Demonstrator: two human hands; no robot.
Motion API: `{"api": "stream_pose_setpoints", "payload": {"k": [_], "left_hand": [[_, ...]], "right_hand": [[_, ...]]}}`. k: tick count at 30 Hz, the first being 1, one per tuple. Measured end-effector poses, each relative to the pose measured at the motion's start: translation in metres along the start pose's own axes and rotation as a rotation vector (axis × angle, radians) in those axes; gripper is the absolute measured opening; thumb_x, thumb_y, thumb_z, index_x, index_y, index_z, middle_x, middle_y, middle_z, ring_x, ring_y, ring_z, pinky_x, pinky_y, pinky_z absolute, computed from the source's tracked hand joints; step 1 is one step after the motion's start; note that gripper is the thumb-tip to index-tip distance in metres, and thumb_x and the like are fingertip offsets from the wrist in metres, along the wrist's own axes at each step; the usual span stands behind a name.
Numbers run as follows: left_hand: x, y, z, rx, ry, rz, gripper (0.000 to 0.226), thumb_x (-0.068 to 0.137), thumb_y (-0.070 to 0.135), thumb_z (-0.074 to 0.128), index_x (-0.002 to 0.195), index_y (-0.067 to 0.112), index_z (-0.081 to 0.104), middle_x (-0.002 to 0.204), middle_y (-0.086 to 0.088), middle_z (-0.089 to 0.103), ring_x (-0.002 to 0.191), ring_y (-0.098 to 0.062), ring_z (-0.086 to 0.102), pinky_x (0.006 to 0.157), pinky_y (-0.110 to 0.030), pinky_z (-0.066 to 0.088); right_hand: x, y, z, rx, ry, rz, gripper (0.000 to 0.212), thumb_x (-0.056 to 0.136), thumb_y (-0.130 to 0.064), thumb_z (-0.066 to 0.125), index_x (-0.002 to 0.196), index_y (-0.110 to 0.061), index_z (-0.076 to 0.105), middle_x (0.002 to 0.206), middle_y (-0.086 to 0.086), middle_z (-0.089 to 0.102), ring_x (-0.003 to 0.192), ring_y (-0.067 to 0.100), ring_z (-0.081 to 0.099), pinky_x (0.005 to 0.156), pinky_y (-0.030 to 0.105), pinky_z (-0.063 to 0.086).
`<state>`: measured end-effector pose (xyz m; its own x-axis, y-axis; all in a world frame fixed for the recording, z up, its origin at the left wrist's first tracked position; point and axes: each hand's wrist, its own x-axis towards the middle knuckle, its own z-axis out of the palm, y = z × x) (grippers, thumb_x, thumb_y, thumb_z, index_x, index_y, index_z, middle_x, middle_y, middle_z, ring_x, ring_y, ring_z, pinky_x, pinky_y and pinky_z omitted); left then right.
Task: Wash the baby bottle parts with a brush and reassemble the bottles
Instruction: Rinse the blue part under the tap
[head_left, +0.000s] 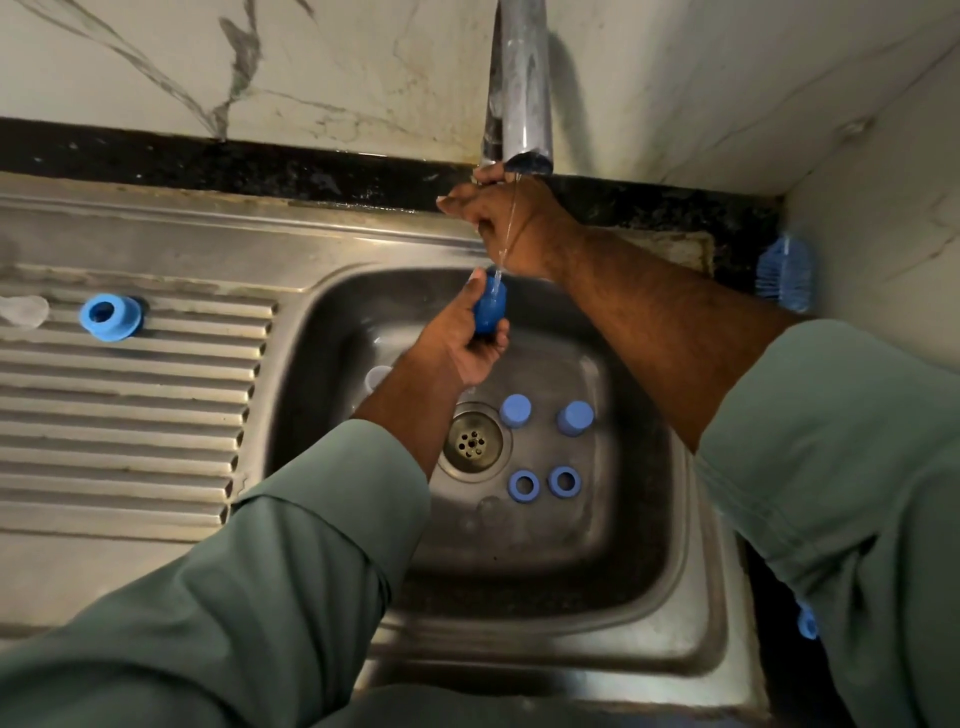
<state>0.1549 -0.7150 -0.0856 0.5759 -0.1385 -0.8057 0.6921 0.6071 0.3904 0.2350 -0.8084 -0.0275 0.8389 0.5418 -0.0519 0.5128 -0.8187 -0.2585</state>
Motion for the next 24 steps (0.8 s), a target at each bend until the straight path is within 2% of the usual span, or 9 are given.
{"api": "stream_pose_setpoints", "payload": {"k": [1,3,6,9,14,16,19,22,24], "left_hand": [[-0.001,-0.001,0.000,-0.027,-0.011,-0.001,0.043,0.088,0.043,0.068,0.109,0.006,0.059,0.096,-0.015,0.059,0.069,-0.016,0.057,0.050,-0.020,0.053],[-0.002,-0.001,0.001,-0.084,-0.022,-0.022,0.047,0.095,0.048,0.057,0.113,0.004,0.058,0.095,-0.019,0.061,0.067,-0.017,0.059,0.048,-0.021,0.054],[-0.001,-0.001,0.001,-0.103,0.014,-0.050,0.046,0.101,0.047,0.044,0.114,0.004,0.054,0.091,-0.018,0.059,0.065,-0.017,0.056,0.044,-0.018,0.050],[0.000,0.000,-0.001,-0.112,0.040,-0.053,0.036,0.101,0.041,0.048,0.103,0.006,0.054,0.093,-0.016,0.055,0.069,-0.019,0.054,0.044,-0.018,0.050],[0.000,0.000,-0.008,-0.020,0.007,0.005,0.052,0.083,0.044,0.074,0.119,0.009,0.060,0.118,-0.015,0.058,0.078,-0.016,0.058,0.059,-0.019,0.054],[-0.002,-0.001,-0.010,-0.003,-0.025,0.021,0.050,0.084,0.041,0.074,0.119,0.008,0.060,0.115,-0.015,0.059,0.072,-0.012,0.057,0.060,-0.018,0.053],[-0.004,-0.004,-0.010,-0.026,-0.059,0.040,0.056,0.086,0.048,0.068,0.123,0.008,0.060,0.102,-0.013,0.062,0.064,-0.009,0.056,0.059,-0.018,0.051],[-0.001,-0.006,-0.013,-0.084,-0.052,0.065,0.049,0.087,0.042,0.070,0.122,0.009,0.060,0.111,-0.014,0.061,0.068,-0.011,0.058,0.064,-0.020,0.053],[0.001,-0.008,-0.015,-0.067,-0.042,0.099,0.042,0.089,0.036,0.069,0.120,0.009,0.061,0.117,-0.015,0.058,0.072,-0.014,0.060,0.064,-0.020,0.055]], "right_hand": [[0.001,0.002,0.003,0.030,0.035,-0.008,0.051,0.095,0.002,0.043,0.145,-0.002,0.033,0.148,0.011,0.040,0.128,0.022,0.045,0.106,0.022,0.031],[0.000,0.008,0.008,-0.064,0.021,-0.052,0.049,0.093,0.001,0.046,0.142,-0.005,0.040,0.145,0.009,0.045,0.133,0.024,0.041,0.112,0.031,0.025],[-0.001,0.011,0.003,-0.085,0.017,-0.030,0.050,0.094,-0.002,0.047,0.143,-0.012,0.038,0.147,0.003,0.041,0.139,0.019,0.031,0.114,0.026,0.016],[0.002,0.009,0.003,0.004,0.048,0.024,0.051,0.096,-0.004,0.046,0.145,-0.014,0.035,0.150,0.000,0.037,0.141,0.018,0.026,0.113,0.023,0.014],[0.001,0.011,0.005,0.026,0.037,0.056,0.054,0.095,-0.003,0.049,0.146,-0.011,0.032,0.150,0.002,0.038,0.142,0.017,0.026,0.108,0.008,0.008],[0.002,0.008,0.006,-0.030,0.006,0.017,0.055,0.096,-0.002,0.047,0.147,-0.012,0.031,0.151,0.002,0.036,0.141,0.019,0.027,0.111,0.015,0.011],[0.003,0.004,0.005,-0.011,0.022,-0.001,0.053,0.095,0.001,0.046,0.146,-0.005,0.033,0.148,0.010,0.041,0.129,0.025,0.042,0.110,0.026,0.028],[0.002,0.011,0.008,-0.114,0.022,-0.022,0.051,0.092,-0.003,0.049,0.141,-0.016,0.044,0.143,0.004,0.047,0.131,0.029,0.038,0.111,0.032,0.026],[0.001,0.011,0.005,-0.027,0.040,0.020,0.049,0.092,-0.003,0.049,0.140,-0.019,0.046,0.142,0.002,0.049,0.131,0.029,0.037,0.111,0.032,0.025]]}}
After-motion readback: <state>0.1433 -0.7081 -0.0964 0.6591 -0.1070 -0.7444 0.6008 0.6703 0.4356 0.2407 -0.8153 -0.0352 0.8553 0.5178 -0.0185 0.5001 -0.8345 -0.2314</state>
